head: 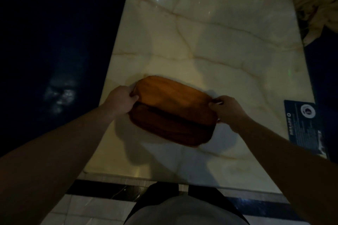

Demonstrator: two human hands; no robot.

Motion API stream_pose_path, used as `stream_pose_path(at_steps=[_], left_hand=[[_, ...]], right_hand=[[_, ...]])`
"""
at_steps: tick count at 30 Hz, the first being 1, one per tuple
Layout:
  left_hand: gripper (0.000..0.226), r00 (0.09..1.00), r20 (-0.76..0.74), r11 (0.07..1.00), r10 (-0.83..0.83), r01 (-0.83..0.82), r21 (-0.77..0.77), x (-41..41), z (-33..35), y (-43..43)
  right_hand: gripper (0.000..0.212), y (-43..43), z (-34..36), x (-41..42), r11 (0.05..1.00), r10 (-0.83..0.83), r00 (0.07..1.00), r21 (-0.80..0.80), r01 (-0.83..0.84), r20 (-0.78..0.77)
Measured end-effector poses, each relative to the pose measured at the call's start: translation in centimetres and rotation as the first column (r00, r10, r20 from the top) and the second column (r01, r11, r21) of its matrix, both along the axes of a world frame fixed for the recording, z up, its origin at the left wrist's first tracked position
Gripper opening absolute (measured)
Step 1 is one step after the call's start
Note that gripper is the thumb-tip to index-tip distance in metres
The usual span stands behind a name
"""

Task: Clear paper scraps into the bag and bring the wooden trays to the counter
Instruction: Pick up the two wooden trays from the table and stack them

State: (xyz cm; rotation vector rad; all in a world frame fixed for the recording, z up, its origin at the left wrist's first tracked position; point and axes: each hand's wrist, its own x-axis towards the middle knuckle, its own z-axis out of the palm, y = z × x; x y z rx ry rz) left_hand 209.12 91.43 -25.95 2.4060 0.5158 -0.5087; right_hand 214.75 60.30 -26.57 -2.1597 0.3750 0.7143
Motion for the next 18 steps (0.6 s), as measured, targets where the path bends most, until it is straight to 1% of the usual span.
stream_pose_path(at_steps=[3, 5, 8, 11, 14, 16, 18], left_hand=[[0.027, 1.0, -0.024, 1.0, -0.006, 0.006, -0.003, -1.8, -0.4, -1.7], [0.032, 0.997, -0.071, 1.0, -0.007, 0.009, 0.027, -2.6, -1.1, -2.5], [0.03, 0.995, -0.098, 0.999, -0.004, 0.008, 0.047, -3.3, -1.8, -3.2], [0.038, 0.996, -0.085, 0.998, 0.018, -0.014, 0.056, -3.0, -1.9, -3.0], [0.027, 0.995, -0.032, 0.995, 0.094, -0.092, 0.045, -2.0, -1.6, -2.8], [0.032, 0.994, -0.036, 0.993, 0.104, -0.101, 0.06, -1.4, -1.2, -3.4], [0.045, 0.991, -0.079, 0.993, 0.109, -0.105, 0.05, -1.1, -1.5, -4.1]], right_hand=[[0.03, -0.6, 0.0, 2.1, 0.991, 0.101, 0.991, -0.091, -0.093, 0.084], [0.031, -1.1, -0.3, 3.0, 0.978, 0.165, 0.982, -0.143, -0.15, 0.095], [0.033, -1.7, -0.7, 3.5, 0.96, 0.225, 0.968, -0.197, -0.201, 0.11], [0.038, -2.2, -0.8, 3.0, 0.955, 0.225, 0.966, -0.224, -0.193, 0.127], [0.039, -3.4, -1.3, 1.3, 0.952, 0.201, 0.974, -0.257, -0.169, 0.101], [0.038, -4.0, -1.5, -0.1, 0.944, 0.22, 0.973, -0.268, -0.194, 0.07], [0.041, -3.9, -1.6, -0.8, 0.945, 0.219, 0.972, -0.267, -0.19, 0.084]])
